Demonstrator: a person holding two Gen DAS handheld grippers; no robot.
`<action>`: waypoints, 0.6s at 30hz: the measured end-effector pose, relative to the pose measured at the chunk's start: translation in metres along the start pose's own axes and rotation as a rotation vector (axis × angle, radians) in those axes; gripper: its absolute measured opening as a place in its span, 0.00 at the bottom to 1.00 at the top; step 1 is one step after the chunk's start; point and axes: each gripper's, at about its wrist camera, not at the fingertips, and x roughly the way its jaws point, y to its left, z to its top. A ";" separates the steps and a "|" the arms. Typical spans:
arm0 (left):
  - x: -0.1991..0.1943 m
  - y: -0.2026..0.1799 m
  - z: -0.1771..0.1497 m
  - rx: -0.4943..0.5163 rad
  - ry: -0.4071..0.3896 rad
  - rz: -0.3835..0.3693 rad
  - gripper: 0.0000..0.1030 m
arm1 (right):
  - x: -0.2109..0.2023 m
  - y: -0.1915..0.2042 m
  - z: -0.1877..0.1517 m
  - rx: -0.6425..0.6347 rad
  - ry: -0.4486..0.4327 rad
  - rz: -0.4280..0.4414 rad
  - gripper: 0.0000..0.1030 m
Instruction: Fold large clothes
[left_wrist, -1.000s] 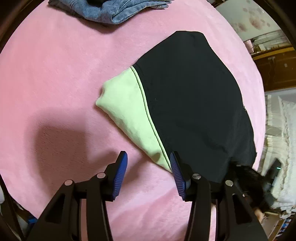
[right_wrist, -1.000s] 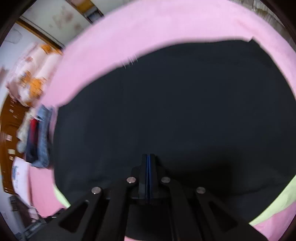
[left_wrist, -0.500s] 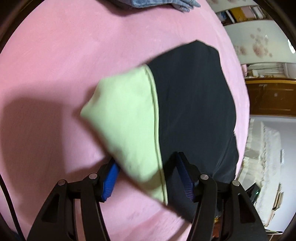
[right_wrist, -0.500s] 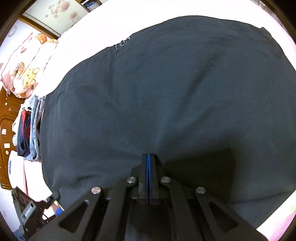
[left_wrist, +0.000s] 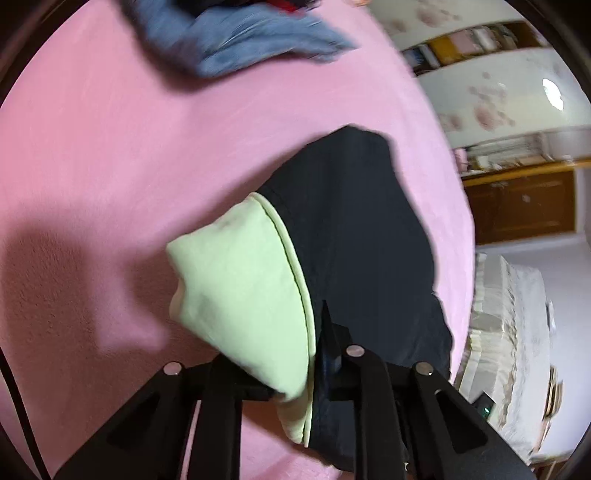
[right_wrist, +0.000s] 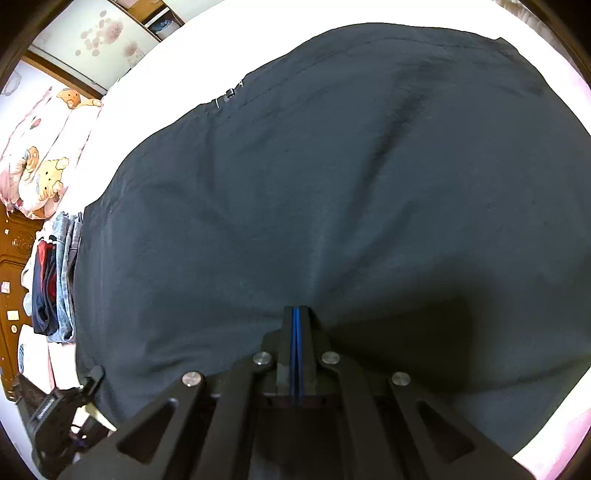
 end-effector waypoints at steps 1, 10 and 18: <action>-0.007 -0.009 -0.002 0.034 -0.016 -0.029 0.12 | -0.001 -0.001 0.000 0.004 -0.002 0.005 0.00; -0.059 -0.144 -0.061 0.513 -0.085 -0.188 0.09 | 0.000 -0.017 -0.002 0.004 -0.003 0.105 0.00; -0.060 -0.236 -0.153 0.715 -0.109 -0.235 0.09 | -0.002 -0.057 0.012 -0.039 0.081 0.265 0.00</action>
